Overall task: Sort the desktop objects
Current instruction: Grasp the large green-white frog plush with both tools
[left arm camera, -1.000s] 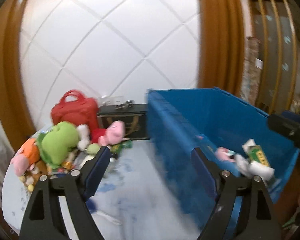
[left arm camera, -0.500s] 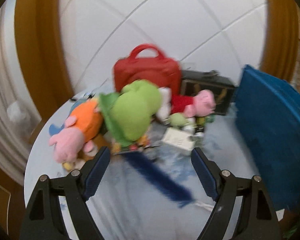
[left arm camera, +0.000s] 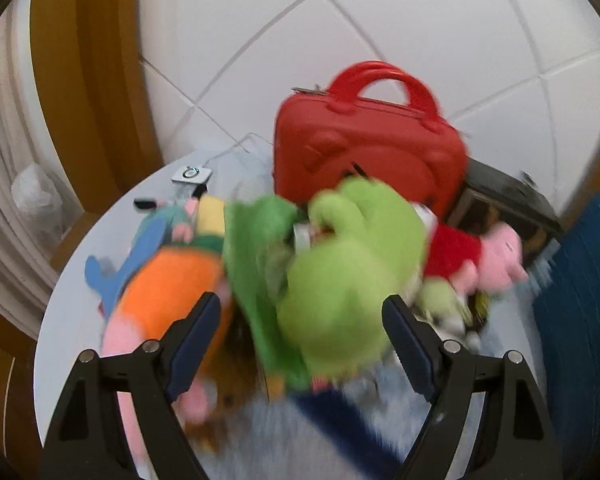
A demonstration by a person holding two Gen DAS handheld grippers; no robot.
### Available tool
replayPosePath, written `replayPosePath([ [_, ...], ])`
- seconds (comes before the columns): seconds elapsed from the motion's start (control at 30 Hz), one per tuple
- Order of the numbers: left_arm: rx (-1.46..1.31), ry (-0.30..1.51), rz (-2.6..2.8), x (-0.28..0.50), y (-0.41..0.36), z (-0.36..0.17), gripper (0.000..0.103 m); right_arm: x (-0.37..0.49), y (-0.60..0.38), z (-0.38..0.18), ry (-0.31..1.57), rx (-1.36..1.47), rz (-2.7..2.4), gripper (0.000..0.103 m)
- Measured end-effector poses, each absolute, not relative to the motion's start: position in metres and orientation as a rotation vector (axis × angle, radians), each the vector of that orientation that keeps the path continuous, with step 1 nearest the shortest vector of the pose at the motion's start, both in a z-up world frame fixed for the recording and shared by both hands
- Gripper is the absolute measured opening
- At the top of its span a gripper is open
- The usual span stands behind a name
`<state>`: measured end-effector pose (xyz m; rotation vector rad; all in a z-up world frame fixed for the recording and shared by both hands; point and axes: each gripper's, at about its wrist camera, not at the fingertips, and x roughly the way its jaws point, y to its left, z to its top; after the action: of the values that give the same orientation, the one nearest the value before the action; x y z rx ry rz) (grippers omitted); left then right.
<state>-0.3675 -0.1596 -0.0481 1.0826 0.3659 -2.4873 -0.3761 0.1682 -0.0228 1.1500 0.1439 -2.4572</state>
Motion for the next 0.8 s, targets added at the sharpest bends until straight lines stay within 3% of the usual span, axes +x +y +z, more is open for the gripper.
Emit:
replayPosePath([
  [0.23,1.264,0.311,-2.397,-0.462,-0.172,-0.094,0.083,-0.438,0.174,-0.039,0.141,1.211,-2.516,0.103],
  [0.47,1.503,0.214,-2.689,-0.396,-0.083,-0.122,0.083,-0.46,0.172,-0.066,0.094,1.297,-2.475,0.103],
  [0.8,1.574,0.388,-2.624,-0.346,-0.054,-0.147,0.083,-0.454,0.161,-0.116,0.157,1.421,-2.348,0.103],
])
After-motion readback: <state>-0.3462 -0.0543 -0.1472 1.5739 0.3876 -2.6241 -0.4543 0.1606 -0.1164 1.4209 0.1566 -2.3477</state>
